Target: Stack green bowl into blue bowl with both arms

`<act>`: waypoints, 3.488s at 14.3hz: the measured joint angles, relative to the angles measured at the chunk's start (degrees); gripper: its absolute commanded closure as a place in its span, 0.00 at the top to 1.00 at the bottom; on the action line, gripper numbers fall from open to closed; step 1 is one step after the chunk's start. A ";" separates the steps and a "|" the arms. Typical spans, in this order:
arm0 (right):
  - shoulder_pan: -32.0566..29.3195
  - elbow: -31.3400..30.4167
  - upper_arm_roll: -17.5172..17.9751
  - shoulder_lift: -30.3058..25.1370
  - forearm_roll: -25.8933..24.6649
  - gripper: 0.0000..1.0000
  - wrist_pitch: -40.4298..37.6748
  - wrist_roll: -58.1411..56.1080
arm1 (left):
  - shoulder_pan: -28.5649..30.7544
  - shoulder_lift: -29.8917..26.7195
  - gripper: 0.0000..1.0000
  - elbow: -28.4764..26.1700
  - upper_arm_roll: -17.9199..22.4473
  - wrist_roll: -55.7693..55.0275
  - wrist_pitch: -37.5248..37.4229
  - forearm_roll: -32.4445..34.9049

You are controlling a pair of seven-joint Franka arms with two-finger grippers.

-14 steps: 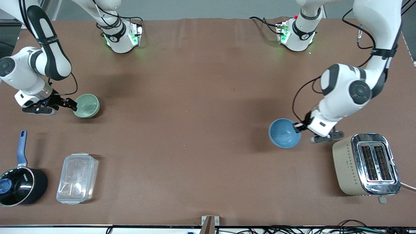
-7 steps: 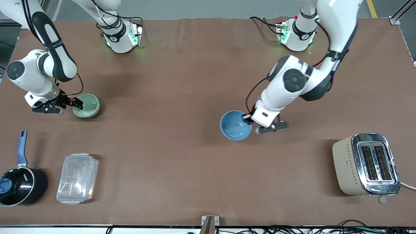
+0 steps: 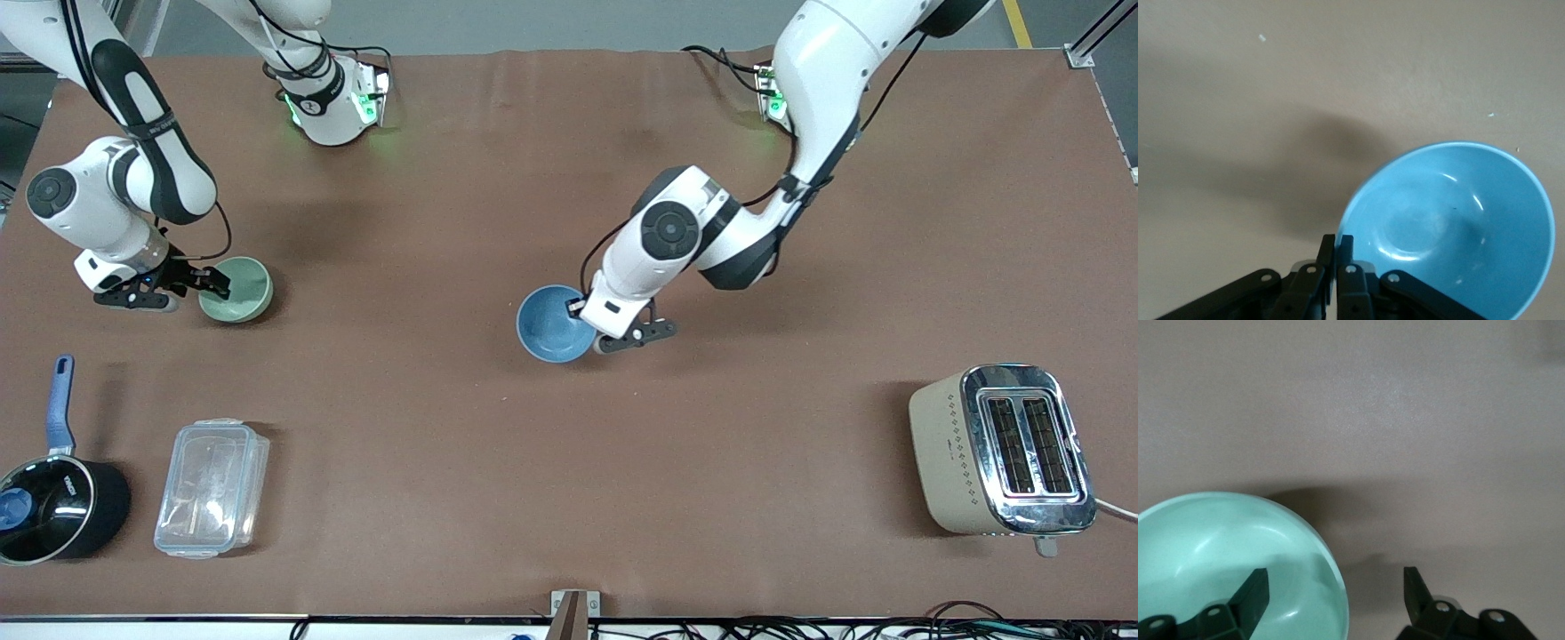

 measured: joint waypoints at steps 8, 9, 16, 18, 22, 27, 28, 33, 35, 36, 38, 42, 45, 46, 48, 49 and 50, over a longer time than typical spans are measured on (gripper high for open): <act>0.00 -0.16 0.23 0.04 0.00 0.05 0.07 0.00 | -13.57 6.69 0.04 4.78 9.82 -5.52 2.32 0.14; 0.01 -0.13 0.40 -0.38 0.01 0.05 -0.25 0.00 | -13.53 6.79 0.10 4.79 9.92 -5.51 2.32 0.21; 0.22 2.90 0.95 -4.43 0.00 0.02 -7.13 0.01 | -13.29 7.02 1.00 6.14 10.15 -6.49 1.92 0.63; 1.31 6.27 1.20 -6.78 0.01 0.01 -13.16 0.01 | -12.37 4.40 1.00 7.57 10.40 -6.56 -2.18 1.66; 7.44 11.87 1.48 -10.49 1.63 0.00 -23.38 0.89 | -6.29 -7.16 1.00 8.70 10.79 -6.53 -14.62 9.96; 18.93 14.72 1.72 -11.06 7.99 0.00 -27.06 9.43 | 3.43 -18.69 1.00 8.41 10.88 0.95 -20.60 13.23; 22.03 15.10 1.79 -11.04 8.04 0.00 -27.06 12.13 | 5.41 -20.27 1.00 8.36 10.85 3.44 -21.72 13.23; 36.99 17.82 1.97 -8.46 12.31 0.00 -24.35 22.80 | 14.33 -26.33 1.00 8.21 10.80 17.28 -27.49 8.81; 42.24 20.79 1.99 -4.97 12.44 0.01 -23.31 28.09 | 17.45 -28.23 1.00 8.09 10.79 21.96 -30.79 6.71; 44.37 22.76 1.99 -2.83 12.48 0.01 -23.05 30.27 | 18.80 -29.00 1.00 8.04 10.81 24.51 -32.16 6.22; 47.85 27.24 1.96 1.74 12.52 0.01 -22.87 35.14 | 20.82 -30.31 1.00 7.73 11.13 29.99 -34.51 5.59; 52.17 34.01 1.93 9.40 12.53 0.01 -20.60 40.93 | 21.22 -32.96 1.00 6.43 15.70 40.18 -39.45 3.15; 53.98 34.64 1.90 12.17 12.54 0.01 -17.45 42.85 | 21.69 -36.61 1.00 2.86 18.30 45.87 -40.49 1.91; 54.45 34.67 1.90 12.81 12.54 0.01 -16.72 43.14 | 21.98 -38.06 1.00 1.23 18.47 46.80 -40.57 1.87; 55.00 34.67 1.89 13.70 12.54 0.01 -16.32 43.28 | 22.55 -40.38 1.00 -1.49 18.57 47.88 -40.59 1.87; 55.18 34.68 1.87 13.96 12.54 0.01 -16.31 43.29 | 22.87 -41.17 1.00 -2.42 18.57 48.23 -40.59 1.87; 55.32 34.68 1.85 14.17 12.54 0.01 -16.32 43.30 | 23.08 -41.64 1.00 -3.02 18.57 48.51 -40.59 1.87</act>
